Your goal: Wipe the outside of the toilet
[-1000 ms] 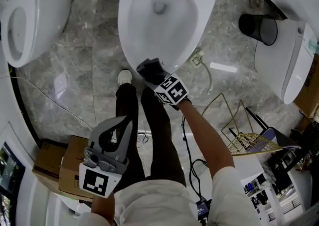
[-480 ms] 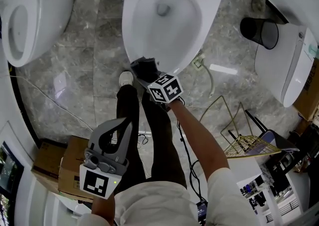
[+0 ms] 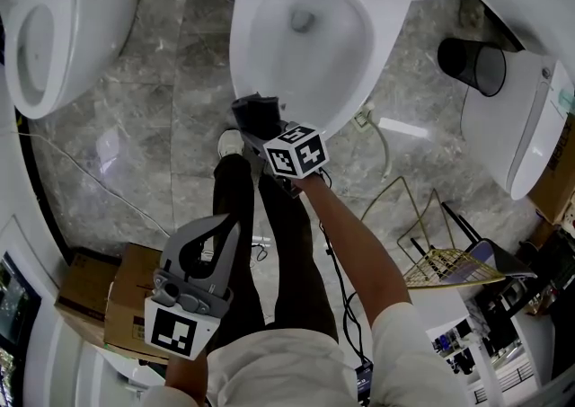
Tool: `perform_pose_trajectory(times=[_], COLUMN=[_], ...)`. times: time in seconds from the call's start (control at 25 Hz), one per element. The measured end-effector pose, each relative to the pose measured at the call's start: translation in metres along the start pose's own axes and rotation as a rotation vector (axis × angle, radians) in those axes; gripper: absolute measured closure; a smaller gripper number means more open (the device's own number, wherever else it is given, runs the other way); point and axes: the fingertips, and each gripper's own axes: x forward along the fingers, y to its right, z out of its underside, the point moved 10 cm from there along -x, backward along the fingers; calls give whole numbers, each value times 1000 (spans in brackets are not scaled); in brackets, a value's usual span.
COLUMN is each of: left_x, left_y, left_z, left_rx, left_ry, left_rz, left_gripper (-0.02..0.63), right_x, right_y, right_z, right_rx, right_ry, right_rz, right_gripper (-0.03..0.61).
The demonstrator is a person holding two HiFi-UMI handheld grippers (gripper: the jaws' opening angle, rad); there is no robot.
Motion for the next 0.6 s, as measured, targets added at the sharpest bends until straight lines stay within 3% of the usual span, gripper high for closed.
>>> perform_pose_trajectory(times=[0.6], left_x=[-6], left_y=[-21], left_z=[-1], left_rx=[-20], left_ry=[4], left_rz=[-24], left_gripper=[617], right_x=[20], right_y=[3], right_z=[-61], right_rx=[-31], right_ry=[50], right_rz=[5], right_gripper=[522])
